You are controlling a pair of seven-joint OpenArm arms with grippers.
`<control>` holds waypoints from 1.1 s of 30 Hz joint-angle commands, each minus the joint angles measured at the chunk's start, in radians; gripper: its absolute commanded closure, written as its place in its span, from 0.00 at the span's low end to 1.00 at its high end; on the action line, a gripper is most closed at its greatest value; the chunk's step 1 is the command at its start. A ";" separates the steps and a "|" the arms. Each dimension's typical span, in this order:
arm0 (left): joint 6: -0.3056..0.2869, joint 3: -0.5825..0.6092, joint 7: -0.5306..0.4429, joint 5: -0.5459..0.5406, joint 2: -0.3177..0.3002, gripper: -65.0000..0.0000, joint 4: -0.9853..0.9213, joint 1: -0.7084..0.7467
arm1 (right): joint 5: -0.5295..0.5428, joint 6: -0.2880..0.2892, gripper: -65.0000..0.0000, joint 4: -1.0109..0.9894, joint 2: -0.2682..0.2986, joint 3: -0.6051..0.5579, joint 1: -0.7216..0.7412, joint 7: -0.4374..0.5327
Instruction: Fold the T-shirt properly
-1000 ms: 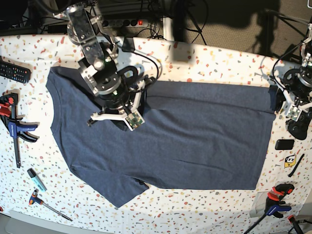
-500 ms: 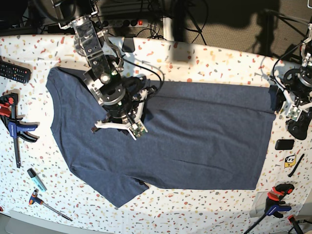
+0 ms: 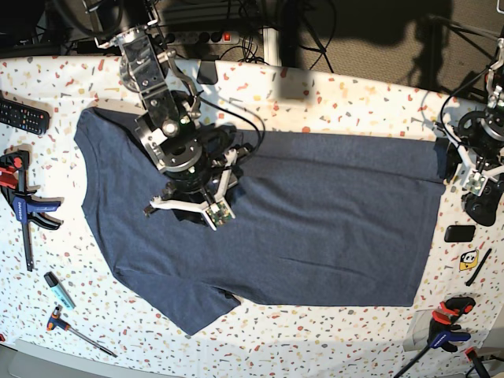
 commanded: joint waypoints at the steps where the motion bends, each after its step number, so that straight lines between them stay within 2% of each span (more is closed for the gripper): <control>1: 0.011 -0.011 -0.018 -0.006 -0.020 0.64 0.013 -0.011 | -0.003 -0.016 0.51 0.019 0.000 0.002 0.018 0.019; 7: 0.011 -0.011 -0.019 -0.006 -0.020 0.64 0.013 -0.012 | 0.000 -0.016 0.51 0.061 0.000 0.033 0.017 -0.043; 11: 0.011 -0.011 -0.022 -0.037 -0.020 0.64 0.013 -0.011 | 0.079 -0.013 0.53 0.150 0.004 0.064 0.013 -0.169; 12: 0.001 -0.011 -0.022 -0.054 -0.020 0.64 0.013 -0.011 | 0.110 -0.008 0.56 0.174 0.011 0.067 0.008 -0.205; 14: -0.064 -0.011 -0.011 -0.080 -0.020 0.64 0.013 -0.011 | 0.148 0.019 0.58 0.225 0.031 0.069 -0.019 -0.256; 17: -0.165 -0.011 0.047 -0.092 -0.020 0.64 0.013 -0.010 | 0.166 0.082 0.58 0.297 0.074 0.069 -0.100 -0.273; 20: -0.176 -0.011 0.049 -0.069 -0.020 0.64 0.013 -0.005 | 0.158 0.085 0.58 0.330 0.128 0.069 -0.181 -0.272; 23: -0.173 -0.011 0.004 -0.069 -0.020 0.64 0.013 -0.007 | 0.158 0.083 0.60 0.330 0.166 0.069 -0.232 -0.269; 25: -0.173 -0.011 -0.028 -0.117 -0.020 0.65 0.013 -0.009 | 0.159 0.077 0.70 0.330 0.175 0.075 -0.249 -0.266; 27: -0.172 -0.011 -0.027 -0.190 -0.020 0.73 0.013 -0.015 | 0.175 0.037 0.86 0.330 0.174 0.092 -0.252 -0.261; 29: -0.169 -0.011 -0.027 -0.244 -0.019 0.89 0.013 -0.014 | 0.233 0.017 1.00 0.330 0.174 0.126 -0.252 -0.261; 30: -0.159 -0.011 -0.027 -0.267 -0.019 0.99 0.013 -0.013 | 0.268 0.017 1.00 0.330 0.174 0.146 -0.252 -0.266; 33: -0.078 -0.011 -0.027 -0.322 -0.013 1.00 0.013 -0.014 | 0.351 0.018 1.00 0.330 0.174 0.212 -0.262 -0.287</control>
